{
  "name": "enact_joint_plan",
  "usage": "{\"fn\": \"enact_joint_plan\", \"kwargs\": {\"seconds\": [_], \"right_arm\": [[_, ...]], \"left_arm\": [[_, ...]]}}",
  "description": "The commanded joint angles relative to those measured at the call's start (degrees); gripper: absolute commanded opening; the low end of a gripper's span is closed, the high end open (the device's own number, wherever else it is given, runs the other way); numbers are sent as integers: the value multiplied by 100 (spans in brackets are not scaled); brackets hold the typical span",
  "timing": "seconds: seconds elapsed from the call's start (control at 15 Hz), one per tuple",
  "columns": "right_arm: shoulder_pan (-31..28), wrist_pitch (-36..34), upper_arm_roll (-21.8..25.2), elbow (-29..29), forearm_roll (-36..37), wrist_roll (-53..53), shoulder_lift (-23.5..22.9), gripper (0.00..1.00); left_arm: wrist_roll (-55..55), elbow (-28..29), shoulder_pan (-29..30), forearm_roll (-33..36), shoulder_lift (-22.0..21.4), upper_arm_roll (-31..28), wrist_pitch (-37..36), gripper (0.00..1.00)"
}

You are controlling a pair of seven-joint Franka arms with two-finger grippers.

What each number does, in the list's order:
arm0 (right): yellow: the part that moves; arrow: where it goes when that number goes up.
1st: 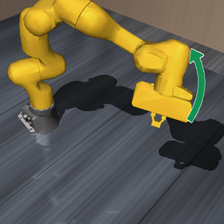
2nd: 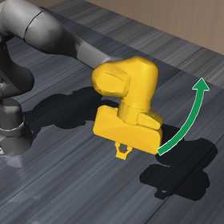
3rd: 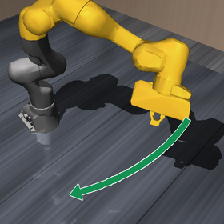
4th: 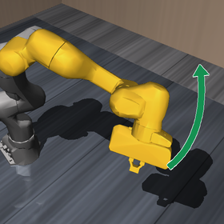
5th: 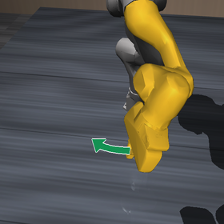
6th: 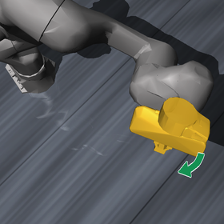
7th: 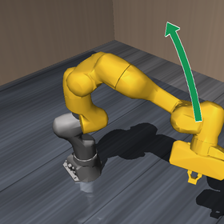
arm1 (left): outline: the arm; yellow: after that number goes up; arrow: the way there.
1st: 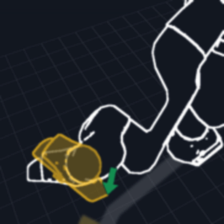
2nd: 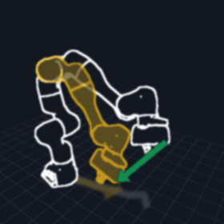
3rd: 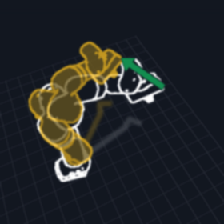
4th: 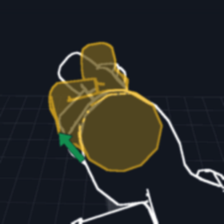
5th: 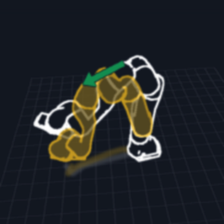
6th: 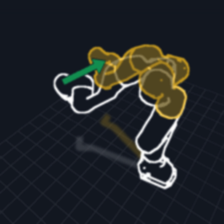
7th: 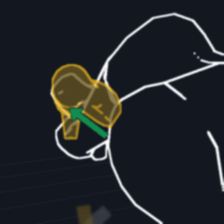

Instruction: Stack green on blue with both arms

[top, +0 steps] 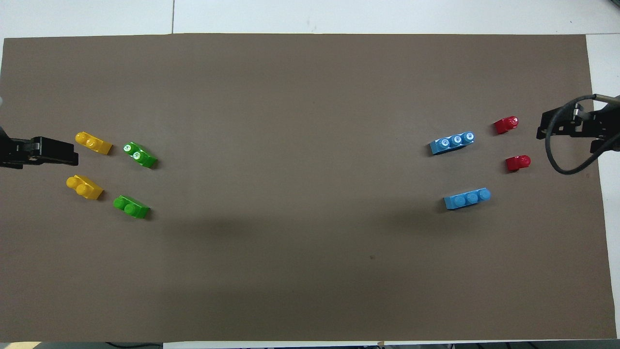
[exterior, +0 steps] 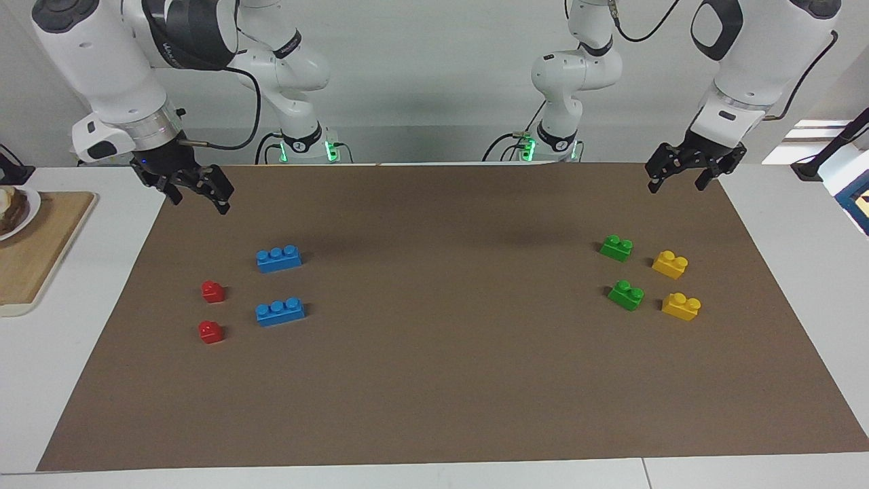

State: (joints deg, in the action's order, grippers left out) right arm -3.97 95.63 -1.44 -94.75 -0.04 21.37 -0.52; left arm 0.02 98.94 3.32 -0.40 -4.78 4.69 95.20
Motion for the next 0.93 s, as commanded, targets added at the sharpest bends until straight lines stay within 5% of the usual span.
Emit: {"fn": "enact_joint_plan", "kwargs": {"seconds": [0.0,0.33,0.87], "right_arm": [[-8,245,-15,-272,-241,1514,52,100],[-165,184,-6,-264,-1031,3458,-317,100],[-623,430,12,-228,-1851,4630,-1011,100]], "left_arm": [[-29,29,-42,-48,-102,-30,-81,100],[-386,152,11,-48,-164,-39,-29,100],[-4394,1092,-51,-293,-375,-3,1210,100]]}}
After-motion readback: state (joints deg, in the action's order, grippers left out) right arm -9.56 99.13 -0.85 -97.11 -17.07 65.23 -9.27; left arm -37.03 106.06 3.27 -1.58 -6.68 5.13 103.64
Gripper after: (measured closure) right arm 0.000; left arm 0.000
